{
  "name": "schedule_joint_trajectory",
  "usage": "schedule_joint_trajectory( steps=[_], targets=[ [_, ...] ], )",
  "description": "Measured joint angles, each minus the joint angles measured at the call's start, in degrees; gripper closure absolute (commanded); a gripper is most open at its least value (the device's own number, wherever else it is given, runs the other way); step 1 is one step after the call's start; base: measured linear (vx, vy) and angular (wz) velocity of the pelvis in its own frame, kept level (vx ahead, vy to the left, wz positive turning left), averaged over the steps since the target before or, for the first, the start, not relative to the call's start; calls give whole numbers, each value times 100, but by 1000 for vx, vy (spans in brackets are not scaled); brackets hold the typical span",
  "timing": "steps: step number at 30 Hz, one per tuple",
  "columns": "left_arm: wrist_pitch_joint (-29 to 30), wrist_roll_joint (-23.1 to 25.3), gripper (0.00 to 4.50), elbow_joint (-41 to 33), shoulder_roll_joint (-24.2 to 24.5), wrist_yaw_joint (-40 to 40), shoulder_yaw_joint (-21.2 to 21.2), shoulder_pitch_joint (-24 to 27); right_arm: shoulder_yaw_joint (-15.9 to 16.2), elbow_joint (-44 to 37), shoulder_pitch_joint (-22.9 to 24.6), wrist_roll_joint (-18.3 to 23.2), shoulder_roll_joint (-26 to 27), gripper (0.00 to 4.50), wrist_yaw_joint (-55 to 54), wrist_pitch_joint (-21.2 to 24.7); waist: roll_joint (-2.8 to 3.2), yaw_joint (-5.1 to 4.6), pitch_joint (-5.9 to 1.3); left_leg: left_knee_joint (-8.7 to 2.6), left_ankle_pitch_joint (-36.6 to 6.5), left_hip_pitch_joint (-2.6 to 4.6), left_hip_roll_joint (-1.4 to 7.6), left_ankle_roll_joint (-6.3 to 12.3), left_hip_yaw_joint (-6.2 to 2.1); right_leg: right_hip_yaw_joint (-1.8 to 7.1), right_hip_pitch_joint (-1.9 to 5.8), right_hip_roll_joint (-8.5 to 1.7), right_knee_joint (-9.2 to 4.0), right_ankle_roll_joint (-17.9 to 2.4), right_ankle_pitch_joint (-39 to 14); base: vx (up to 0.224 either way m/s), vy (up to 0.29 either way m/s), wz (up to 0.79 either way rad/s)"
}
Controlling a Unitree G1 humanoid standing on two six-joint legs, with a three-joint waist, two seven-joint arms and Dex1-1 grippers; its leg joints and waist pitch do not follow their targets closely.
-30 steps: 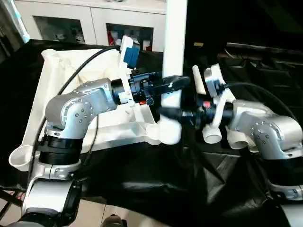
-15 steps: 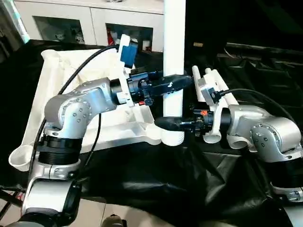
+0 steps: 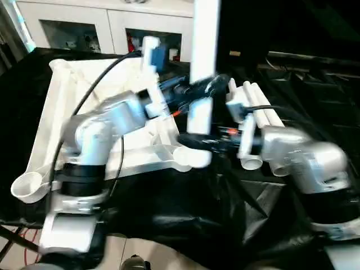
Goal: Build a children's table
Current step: Pick table leg
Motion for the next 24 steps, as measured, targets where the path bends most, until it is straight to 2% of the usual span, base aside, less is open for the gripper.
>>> schedule_joint_trajectory(
  steps=[2, 7, 9, 16, 17, 18, 24],
  targets=[
    [-15, 63, 205, 10, -70, 245, 39, -27, 0, 41, -20, -82, 24, 254, -81, -9, 0, 2, 0, 0, 0, 0, 0, 1, 0, 0, 0, 0, 0, 1, 0, 0, 0, 0],
    [-72, 183, 225, 23, -205, 802, 166, -48, -2, 185, -34, -193, 86, 254, -253, -77, 0, -1, 0, 0, 1, -1, 0, 1, 0, 0, 0, 0, -1, 1, 1, 0, 0, 0],
    [-72, 197, 250, 22, -230, 925, 195, -48, -2, 195, -40, -249, 96, 254, -290, -96, 0, -1, 0, 0, 1, -1, 0, 2, 0, 0, 0, 0, -1, 1, 1, 0, 0, 0],
    [-88, 236, 264, 4, -277, 976, 211, -48, 0, 198, -46, -335, 136, 254, -353, -148, 0, 4, 0, 0, 2, -1, 0, 3, 0, 0, 0, 0, -1, 2, 2, 0, 0, 0],
    [-97, 235, 264, 2, -281, 976, 211, -48, 1, 199, -46, -343, 138, 198, -354, -168, 0, 3, 0, 0, 2, -1, 0, 3, 0, 0, 0, 0, -1, 3, 2, 0, 0, 0],
    [-106, 236, 264, -1, -285, 986, 209, -48, 1, 200, -47, -345, 141, 184, -354, -183, 0, 2, 0, 0, 2, -1, 0, 3, 0, 0, 0, 0, -1, 3, 2, 0, 0, 0],
    [-168, 328, 265, 2, -102, 745, 7, -48, -64, 210, -215, -261, 150, 143, -288, -165, 0, -4, 0, 0, 2, -1, -1, 4, 0, 0, 0, 0, -2, 3, 3, 0, 0, 0]
  ],
)
